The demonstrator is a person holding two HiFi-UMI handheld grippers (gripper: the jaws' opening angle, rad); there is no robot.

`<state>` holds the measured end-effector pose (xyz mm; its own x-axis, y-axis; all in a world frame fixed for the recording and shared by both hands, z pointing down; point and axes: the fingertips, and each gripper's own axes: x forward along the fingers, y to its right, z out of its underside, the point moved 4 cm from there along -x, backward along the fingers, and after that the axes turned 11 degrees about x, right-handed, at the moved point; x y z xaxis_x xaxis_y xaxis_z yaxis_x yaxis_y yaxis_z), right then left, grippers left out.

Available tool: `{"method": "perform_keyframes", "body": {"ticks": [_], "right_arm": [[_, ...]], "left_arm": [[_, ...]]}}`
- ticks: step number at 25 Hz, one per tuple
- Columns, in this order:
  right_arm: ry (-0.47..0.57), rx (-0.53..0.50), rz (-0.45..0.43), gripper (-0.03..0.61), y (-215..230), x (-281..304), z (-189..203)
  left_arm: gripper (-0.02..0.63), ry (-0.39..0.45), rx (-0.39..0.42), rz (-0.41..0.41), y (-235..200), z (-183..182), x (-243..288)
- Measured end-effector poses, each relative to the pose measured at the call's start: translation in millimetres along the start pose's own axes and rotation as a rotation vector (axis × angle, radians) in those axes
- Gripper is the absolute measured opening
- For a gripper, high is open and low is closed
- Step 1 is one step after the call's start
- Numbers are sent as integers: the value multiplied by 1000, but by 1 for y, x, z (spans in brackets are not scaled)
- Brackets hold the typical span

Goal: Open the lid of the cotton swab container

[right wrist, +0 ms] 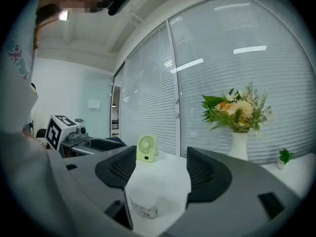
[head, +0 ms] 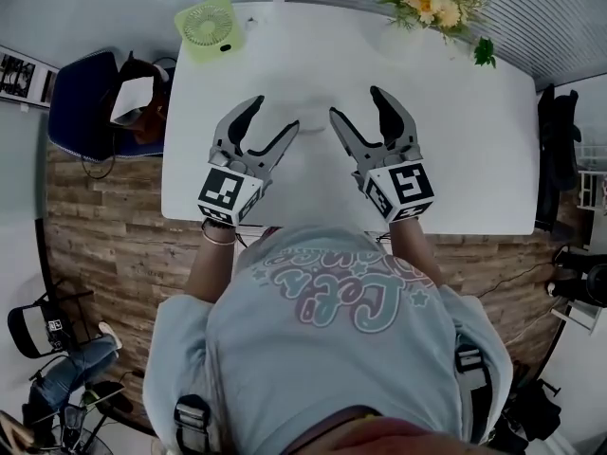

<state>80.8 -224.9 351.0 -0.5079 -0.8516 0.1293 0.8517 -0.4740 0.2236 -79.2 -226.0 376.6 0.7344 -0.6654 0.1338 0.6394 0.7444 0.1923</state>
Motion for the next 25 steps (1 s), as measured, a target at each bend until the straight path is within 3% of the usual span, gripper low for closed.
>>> {"method": "perform_keyframes", "body": {"ticks": [6, 10, 25], "right_arm": [[0, -3, -6, 310, 6, 3, 2], [1, 5, 2, 310, 11, 2, 4], [0, -19, 2, 310, 3, -5, 1]], "left_arm": [[285, 21, -35, 84, 7, 17, 14], [291, 16, -12, 159, 17, 27, 22], [299, -174, 88, 313, 27, 90, 40]]}}
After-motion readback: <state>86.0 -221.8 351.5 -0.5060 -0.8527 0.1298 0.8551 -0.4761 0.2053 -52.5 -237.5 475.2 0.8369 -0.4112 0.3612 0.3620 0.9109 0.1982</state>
